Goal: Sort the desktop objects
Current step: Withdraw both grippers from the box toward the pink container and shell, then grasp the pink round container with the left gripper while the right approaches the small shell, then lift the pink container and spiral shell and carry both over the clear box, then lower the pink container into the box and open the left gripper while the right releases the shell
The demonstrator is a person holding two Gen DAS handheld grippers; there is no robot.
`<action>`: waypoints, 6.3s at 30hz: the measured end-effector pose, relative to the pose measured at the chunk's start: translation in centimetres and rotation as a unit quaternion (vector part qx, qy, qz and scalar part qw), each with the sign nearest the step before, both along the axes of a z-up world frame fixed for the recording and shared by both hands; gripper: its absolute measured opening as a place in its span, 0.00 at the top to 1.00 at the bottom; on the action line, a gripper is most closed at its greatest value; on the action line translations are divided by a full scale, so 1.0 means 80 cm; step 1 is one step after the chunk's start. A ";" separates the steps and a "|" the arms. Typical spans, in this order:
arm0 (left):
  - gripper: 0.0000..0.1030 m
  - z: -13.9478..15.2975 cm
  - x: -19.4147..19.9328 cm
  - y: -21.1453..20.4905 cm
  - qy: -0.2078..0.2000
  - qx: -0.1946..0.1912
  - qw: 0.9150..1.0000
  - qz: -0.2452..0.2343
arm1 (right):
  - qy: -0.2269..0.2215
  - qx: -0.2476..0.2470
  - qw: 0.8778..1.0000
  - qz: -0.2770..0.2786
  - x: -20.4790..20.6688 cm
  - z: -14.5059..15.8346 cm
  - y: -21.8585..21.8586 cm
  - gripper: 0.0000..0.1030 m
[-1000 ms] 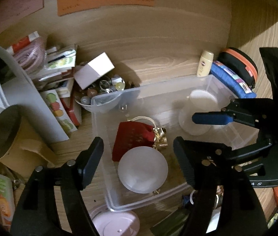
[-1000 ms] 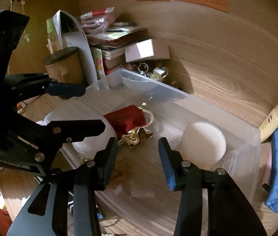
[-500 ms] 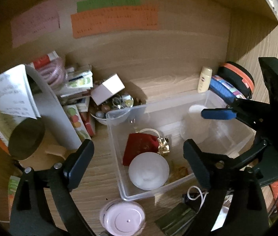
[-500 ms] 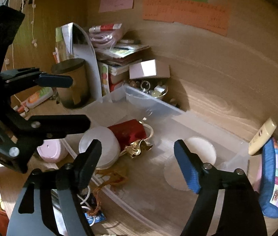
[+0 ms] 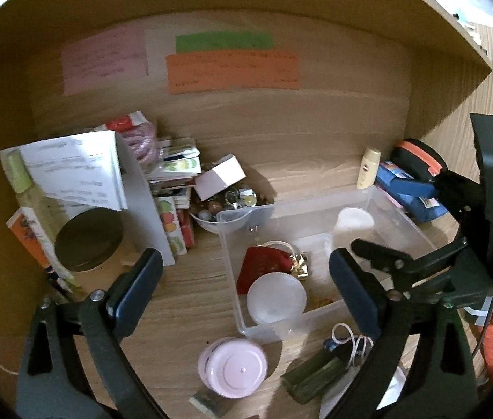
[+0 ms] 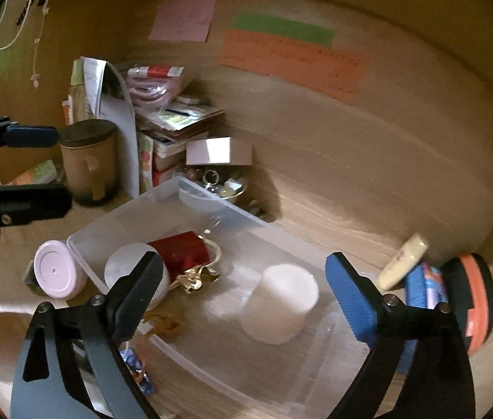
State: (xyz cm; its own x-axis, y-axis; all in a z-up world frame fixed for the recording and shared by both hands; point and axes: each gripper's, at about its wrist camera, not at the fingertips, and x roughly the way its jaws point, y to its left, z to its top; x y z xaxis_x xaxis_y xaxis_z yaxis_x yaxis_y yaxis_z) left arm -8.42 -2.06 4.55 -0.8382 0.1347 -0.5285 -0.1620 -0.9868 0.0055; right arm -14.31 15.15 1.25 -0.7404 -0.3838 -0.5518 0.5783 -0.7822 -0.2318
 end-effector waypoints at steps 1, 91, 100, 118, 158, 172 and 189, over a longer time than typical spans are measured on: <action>0.06 0.000 0.004 -0.003 0.002 0.002 1.000 0.001 | 0.001 -0.002 1.000 -0.004 0.001 0.002 0.001 0.09; 0.48 -0.147 -0.022 -0.049 -0.149 0.057 0.987 -0.001 | -0.191 -0.036 0.980 -0.045 0.098 -0.115 0.043 0.83; 0.61 -0.132 -0.012 -0.046 -0.133 0.055 0.990 -0.004 | -0.173 -0.039 0.983 -0.054 0.101 -0.105 0.053 0.83; 0.61 -0.097 0.017 -0.045 -0.081 0.017 0.996 0.028 | -0.127 -0.064 0.988 -0.063 0.103 -0.063 0.075 0.83; 0.61 -0.030 -0.068 0.042 -0.068 0.032 0.996 -0.056 | -0.106 -0.070 0.991 -0.052 -0.009 -0.020 0.107 0.83; 0.61 -0.073 -0.111 0.090 -0.127 0.018 0.986 -0.106 | -0.125 -0.020 0.991 -0.037 -0.026 -0.037 0.087 0.83; 0.61 -0.109 -0.120 0.117 -0.171 -0.002 0.976 -0.134 | -0.149 0.023 0.988 -0.028 -0.041 -0.053 0.068 0.83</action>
State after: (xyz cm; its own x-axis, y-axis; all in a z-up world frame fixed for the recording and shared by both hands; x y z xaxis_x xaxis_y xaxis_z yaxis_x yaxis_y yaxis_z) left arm -18.06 7.28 -4.15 -0.5484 0.3215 -0.7719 -0.4066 -0.9092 -0.0897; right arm -17.62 20.58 -2.97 -0.5617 -0.3175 -0.7640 0.5830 -0.8071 -0.0933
